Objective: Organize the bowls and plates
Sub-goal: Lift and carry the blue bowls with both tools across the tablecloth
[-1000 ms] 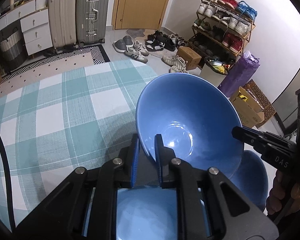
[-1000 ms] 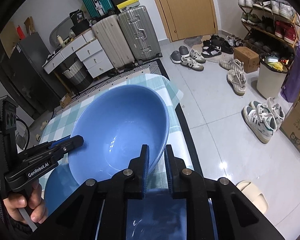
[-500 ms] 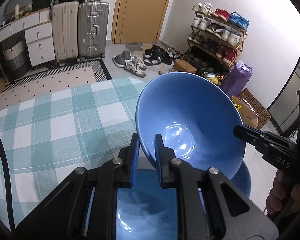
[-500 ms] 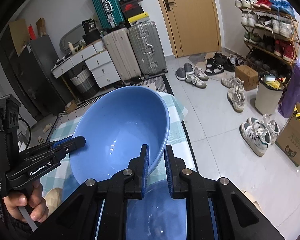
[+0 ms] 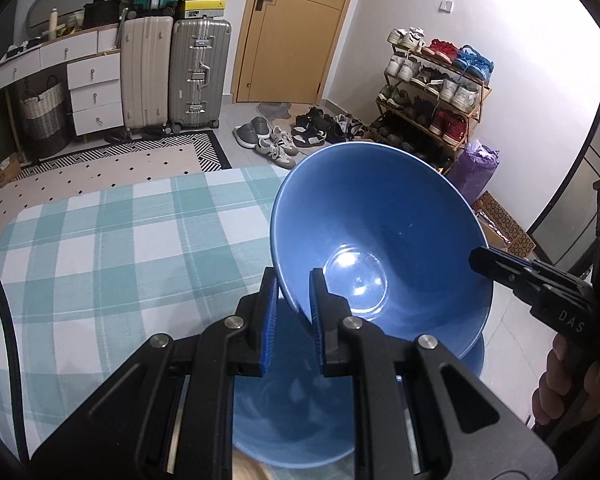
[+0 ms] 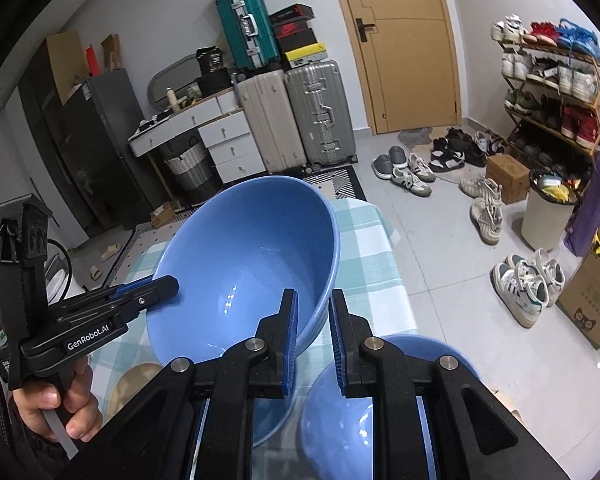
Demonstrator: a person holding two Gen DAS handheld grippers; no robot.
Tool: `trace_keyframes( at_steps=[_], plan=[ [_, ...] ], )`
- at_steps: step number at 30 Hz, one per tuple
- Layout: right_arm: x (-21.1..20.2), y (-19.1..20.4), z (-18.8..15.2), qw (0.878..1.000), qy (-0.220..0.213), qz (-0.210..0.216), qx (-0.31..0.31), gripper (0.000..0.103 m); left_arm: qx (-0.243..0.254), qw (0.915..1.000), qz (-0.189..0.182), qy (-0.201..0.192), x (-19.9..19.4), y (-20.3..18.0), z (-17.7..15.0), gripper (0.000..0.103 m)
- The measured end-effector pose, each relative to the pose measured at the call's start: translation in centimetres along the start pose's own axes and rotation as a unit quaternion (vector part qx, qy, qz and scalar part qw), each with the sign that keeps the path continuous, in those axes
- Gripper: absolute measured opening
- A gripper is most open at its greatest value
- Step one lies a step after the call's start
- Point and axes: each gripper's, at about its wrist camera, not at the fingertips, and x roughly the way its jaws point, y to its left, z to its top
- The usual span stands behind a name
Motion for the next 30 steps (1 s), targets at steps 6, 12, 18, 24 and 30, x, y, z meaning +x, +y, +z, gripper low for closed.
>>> trace_keyframes(
  at_steps=[6,12,18,24,30],
  plan=[
    [-1.3,2.7,-1.2,1.000,-0.005,0.019,-0.012,0.017,-0.015,0.9998,-0.002,-0.011,-4.2,1.6,-1.9,0.012],
    [-2.0,5.7,-2.6,0.999,-0.008,0.045,-0.024,0.017,-0.024,0.9993,0.010,-0.026,-8.7,3.4,-4.0,0.012],
    [-2.4,8.1,-3.8,0.998,-0.009,0.061,-0.028,0.017,-0.026,0.9986,0.028,-0.035,-12.5,4.6,-5.7,0.012],
    [-2.8,8.2,-4.6,0.997,-0.008,0.069,-0.026,0.018,-0.027,0.9987,0.031,-0.030,-14.4,4.7,-7.1,0.012],
    [-3.0,8.0,-5.6,0.998,-0.004,0.063,-0.023,0.018,-0.028,0.9990,0.029,-0.017,-14.3,4.3,-8.4,0.012]
  ],
)
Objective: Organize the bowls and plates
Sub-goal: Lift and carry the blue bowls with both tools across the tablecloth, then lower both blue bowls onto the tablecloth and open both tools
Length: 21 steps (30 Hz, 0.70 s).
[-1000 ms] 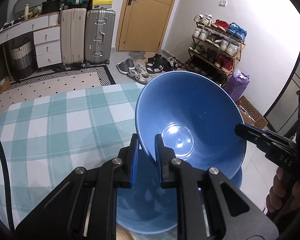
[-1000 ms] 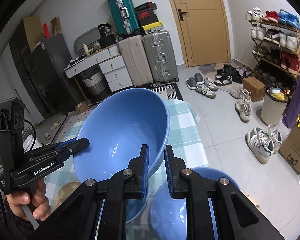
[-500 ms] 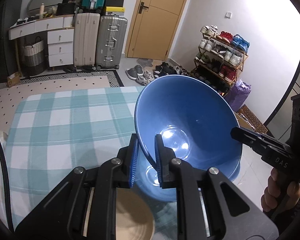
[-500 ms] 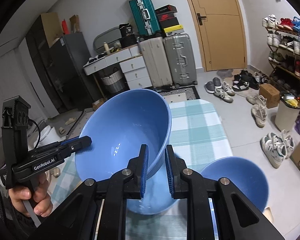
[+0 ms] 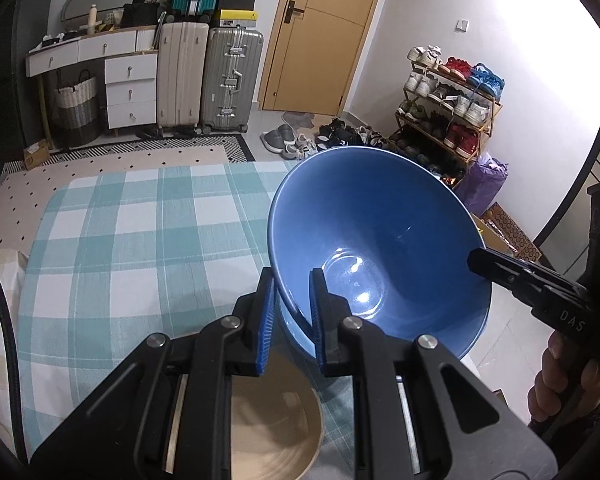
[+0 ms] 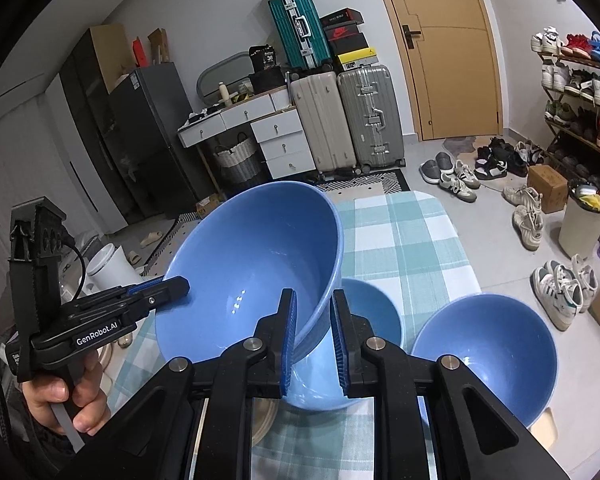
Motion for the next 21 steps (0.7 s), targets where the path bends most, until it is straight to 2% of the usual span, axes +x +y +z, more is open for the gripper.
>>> trace_keyframes(
  at_steps=[15,21],
  plan=[
    [1.6,-3.0,-2.6,0.999,0.032,-0.021,0.029,0.018,0.009,0.9989,0.001,0.047,8.0,-1.9,-0.8,0.012],
    [3.1,-3.8,-3.2,0.998,0.047,-0.034,0.032,0.018,0.018,0.9983,0.009,0.054,10.7,-2.0,-1.2,0.012]
  ],
)
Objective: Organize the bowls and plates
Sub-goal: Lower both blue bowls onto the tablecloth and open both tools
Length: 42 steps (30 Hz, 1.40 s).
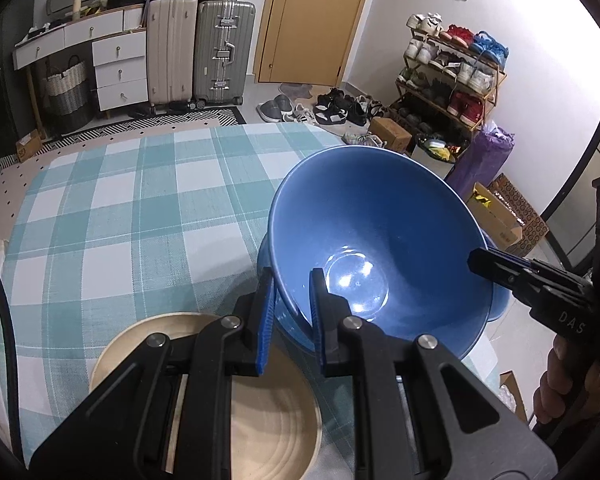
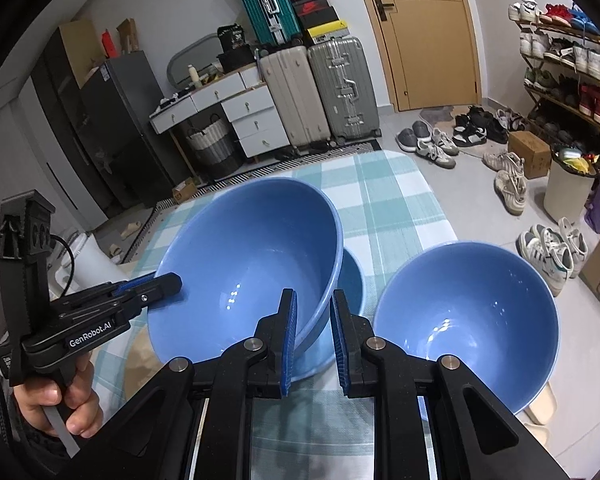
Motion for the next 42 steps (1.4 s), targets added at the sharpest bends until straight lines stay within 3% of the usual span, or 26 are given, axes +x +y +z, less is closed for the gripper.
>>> trace_keyframes(
  at_steps=[19,42],
  plan=[
    [3.8,-0.4,-0.8,0.999,0.025,-0.040,-0.020,0.019,0.020,0.9991,0.029,0.025,7.5,1.5,0.0,0.012],
    [6.3,-0.2,-1.6,0.995,0.041,-0.075,-0.051,0.019,0.054,0.9954,0.072,0.033,10.9,1.9,-0.7,0.013]
  ],
)
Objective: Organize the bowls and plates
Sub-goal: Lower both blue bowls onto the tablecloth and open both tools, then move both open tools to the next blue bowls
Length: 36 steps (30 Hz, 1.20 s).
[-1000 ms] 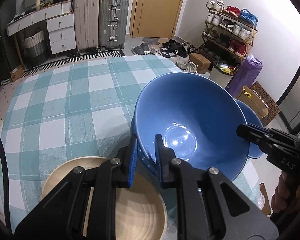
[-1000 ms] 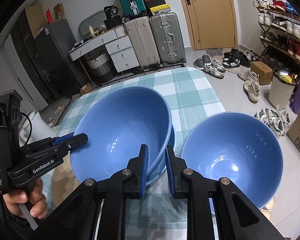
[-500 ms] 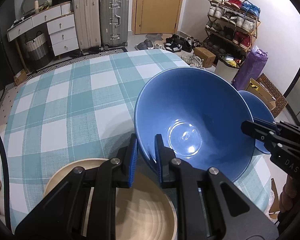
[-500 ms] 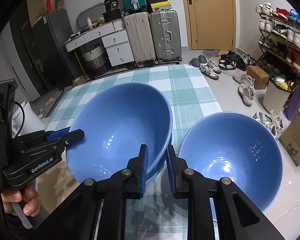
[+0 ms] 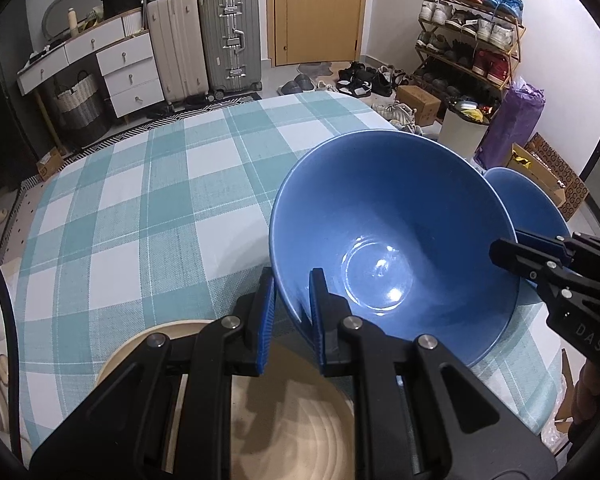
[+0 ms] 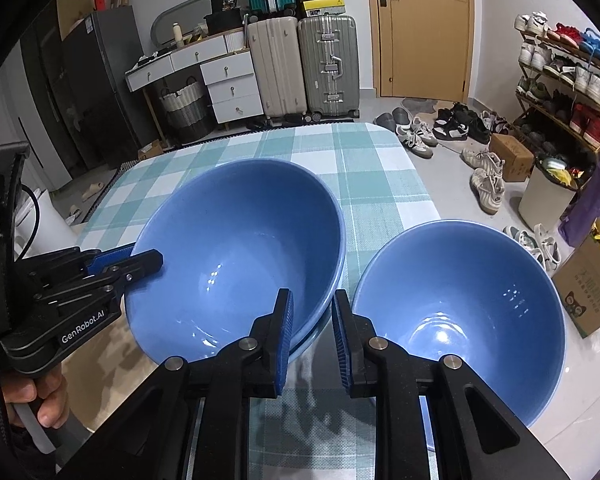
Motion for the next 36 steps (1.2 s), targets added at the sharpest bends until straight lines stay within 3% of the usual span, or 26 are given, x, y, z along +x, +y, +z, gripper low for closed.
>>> trace_keyframes(
  at_steps=[20,26,28,29,30,31,33,34,36],
  plan=[
    [0.6,0.0,0.0,1.000,0.003,-0.011,-0.013,0.020,0.001,0.9999,0.003,0.015,0.5,0.0,-0.4,0.013],
    [-0.5,-1.0,-0.1,1.000,-0.001,0.000,0.002,0.027,-0.009,0.9998,-0.006,0.018,-0.1,0.7,-0.4,0.017],
    [-1.1,-1.5,-0.1,1.000,-0.007,0.006,0.010,0.035,-0.019,0.9996,-0.014,0.017,-0.7,1.1,-0.2,0.030],
    [-1.6,-1.8,-0.1,1.000,-0.013,0.010,0.016,0.044,-0.023,0.9994,-0.019,0.016,-1.0,1.3,-0.2,0.036],
    [-2.2,-2.2,-0.1,0.999,-0.020,0.017,0.024,0.056,-0.030,0.9991,-0.024,0.015,-1.4,1.5,-0.1,0.050],
    [-2.6,-2.5,0.0,0.999,-0.025,0.023,0.030,0.061,-0.035,0.9989,-0.029,0.013,-1.8,1.5,-0.1,0.060],
    [-4.0,-3.3,0.1,0.997,-0.038,0.037,0.049,0.078,-0.037,0.9986,-0.039,0.004,-2.9,1.3,-0.1,0.071],
    [-4.6,-3.7,0.2,0.997,-0.045,0.039,0.056,0.080,-0.036,0.9984,-0.043,0.000,-3.2,1.1,-0.1,0.079],
    [-5.6,-4.4,0.2,0.996,-0.051,0.034,0.067,0.085,-0.038,0.9974,-0.060,-0.006,-4.1,0.7,-0.1,0.085]
  ],
)
